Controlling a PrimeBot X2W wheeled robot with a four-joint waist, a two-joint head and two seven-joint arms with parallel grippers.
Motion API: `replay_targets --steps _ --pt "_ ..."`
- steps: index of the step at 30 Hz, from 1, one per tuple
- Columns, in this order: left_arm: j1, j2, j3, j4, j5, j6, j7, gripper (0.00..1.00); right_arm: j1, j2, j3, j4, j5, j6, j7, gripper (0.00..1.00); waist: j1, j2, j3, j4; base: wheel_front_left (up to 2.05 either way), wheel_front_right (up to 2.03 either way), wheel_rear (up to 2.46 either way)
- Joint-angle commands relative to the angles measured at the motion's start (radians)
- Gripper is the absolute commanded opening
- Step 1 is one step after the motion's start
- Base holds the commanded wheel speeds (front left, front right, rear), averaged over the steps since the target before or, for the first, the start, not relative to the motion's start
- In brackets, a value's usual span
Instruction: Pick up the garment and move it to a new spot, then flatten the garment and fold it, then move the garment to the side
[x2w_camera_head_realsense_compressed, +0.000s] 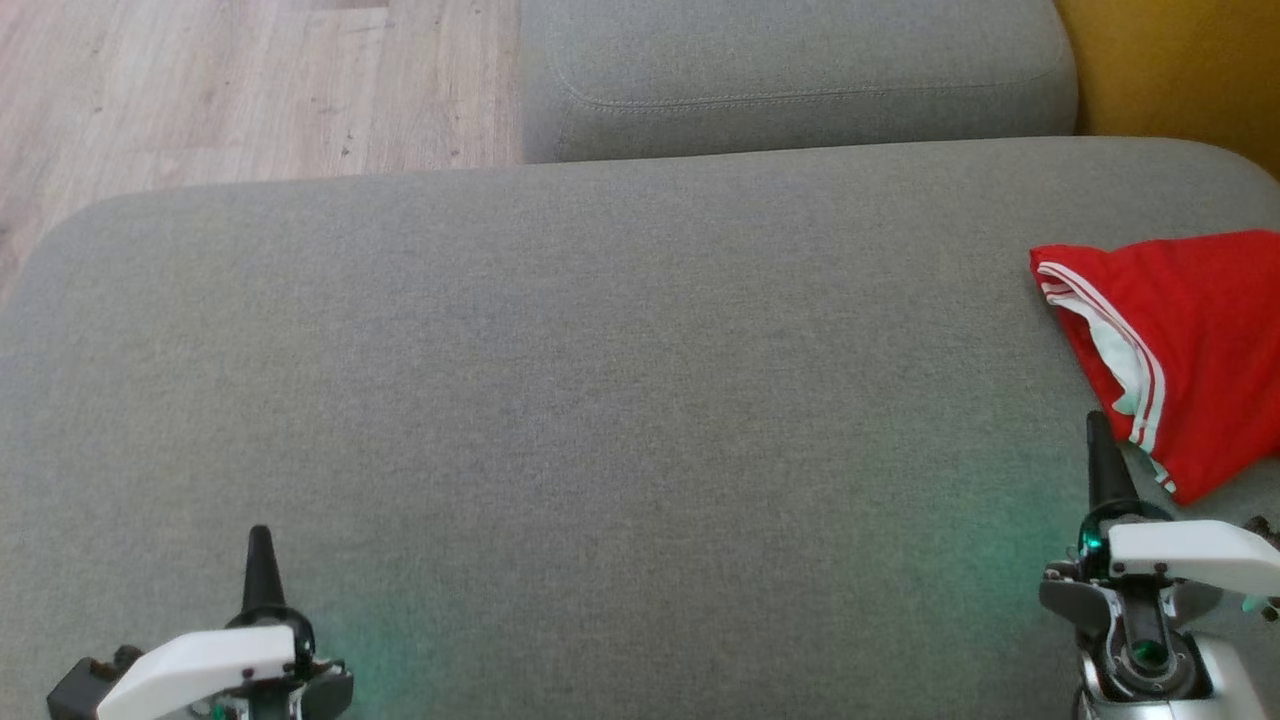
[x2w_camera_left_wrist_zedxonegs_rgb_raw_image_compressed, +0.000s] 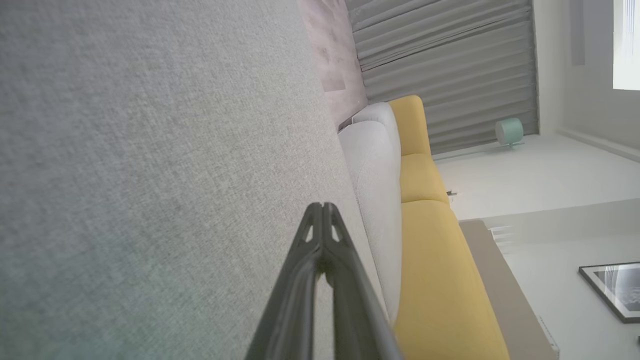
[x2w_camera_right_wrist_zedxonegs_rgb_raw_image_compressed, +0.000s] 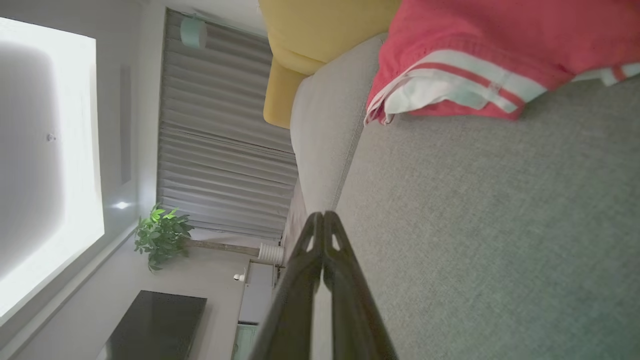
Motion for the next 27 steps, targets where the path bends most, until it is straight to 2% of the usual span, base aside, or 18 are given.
replay_targets --steps 1,27 --pt "-0.058 0.019 0.03 -0.036 -0.033 -0.011 0.009 0.0 -0.013 -0.004 0.008 -0.048 0.037 -0.001 0.012 0.0 0.0 0.0 -0.001 0.0 0.0 0.0 0.0" --pt "-0.086 0.024 0.052 -0.074 -0.296 -0.024 0.08 0.0 0.0 -0.003 -0.032 -0.117 0.309 -0.001 0.082 0.0 0.0 0.0 -0.008 -0.001 0.0 0.0 0.0"
